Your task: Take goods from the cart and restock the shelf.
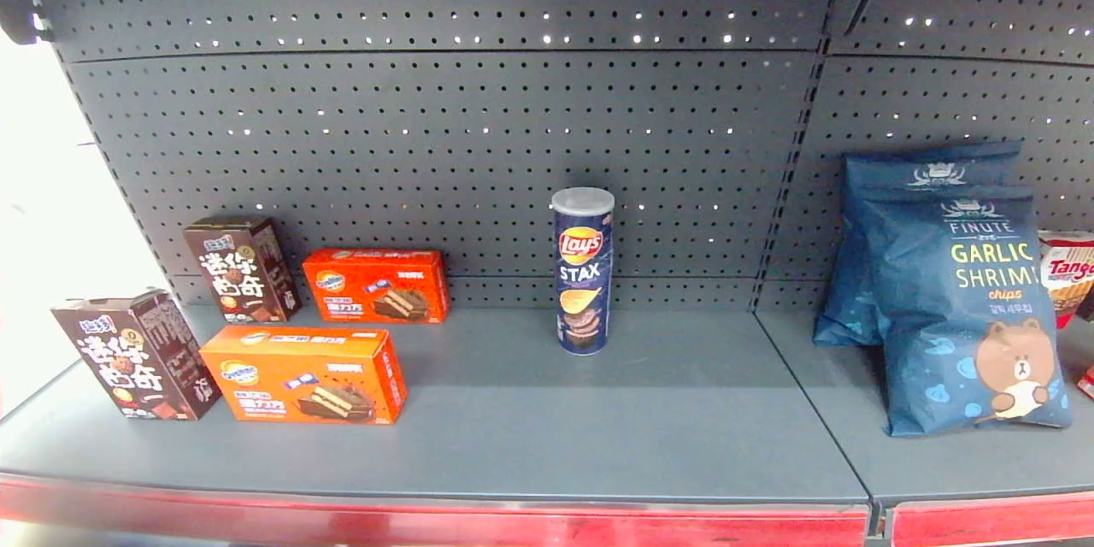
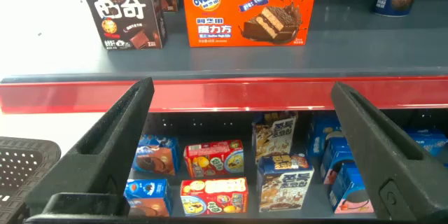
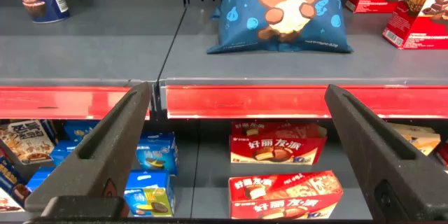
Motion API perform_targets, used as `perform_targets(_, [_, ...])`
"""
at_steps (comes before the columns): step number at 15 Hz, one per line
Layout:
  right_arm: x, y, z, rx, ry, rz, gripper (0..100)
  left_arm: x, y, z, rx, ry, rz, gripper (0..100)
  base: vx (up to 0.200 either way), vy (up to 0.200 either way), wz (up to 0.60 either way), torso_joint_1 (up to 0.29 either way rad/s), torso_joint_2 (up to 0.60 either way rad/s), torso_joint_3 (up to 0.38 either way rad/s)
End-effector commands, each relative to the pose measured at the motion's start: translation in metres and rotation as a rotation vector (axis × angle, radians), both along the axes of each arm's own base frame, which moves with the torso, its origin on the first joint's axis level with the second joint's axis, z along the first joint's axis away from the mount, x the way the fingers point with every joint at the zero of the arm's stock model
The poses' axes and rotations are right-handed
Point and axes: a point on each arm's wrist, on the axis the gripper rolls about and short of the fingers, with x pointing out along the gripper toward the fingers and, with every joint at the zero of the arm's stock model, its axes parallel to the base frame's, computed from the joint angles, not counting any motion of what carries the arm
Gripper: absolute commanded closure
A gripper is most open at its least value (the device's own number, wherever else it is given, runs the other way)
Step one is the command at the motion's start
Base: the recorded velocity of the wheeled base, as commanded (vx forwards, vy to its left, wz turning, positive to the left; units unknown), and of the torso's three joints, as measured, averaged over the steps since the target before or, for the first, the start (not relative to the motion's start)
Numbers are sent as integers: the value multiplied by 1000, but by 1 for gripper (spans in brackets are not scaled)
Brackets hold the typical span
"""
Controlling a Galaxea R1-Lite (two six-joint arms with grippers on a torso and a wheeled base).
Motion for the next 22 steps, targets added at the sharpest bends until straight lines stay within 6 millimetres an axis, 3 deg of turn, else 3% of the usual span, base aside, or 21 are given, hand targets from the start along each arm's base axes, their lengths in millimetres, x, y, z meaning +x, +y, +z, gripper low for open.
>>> perform_targets(1, [0,0,0,0,0,-1,0,0,0,0,0,1,-1,0,0,0,0,0,0,0])
perform_targets(5, [0,0,0,1,0,-1,0,0,0,0,0,1,0,0,0,0,0,0,0,0])
perform_targets(22, [0,0,0,-2,2,-7,0,0,0,0,-3,1,2,0,0,0,600,3,1,2])
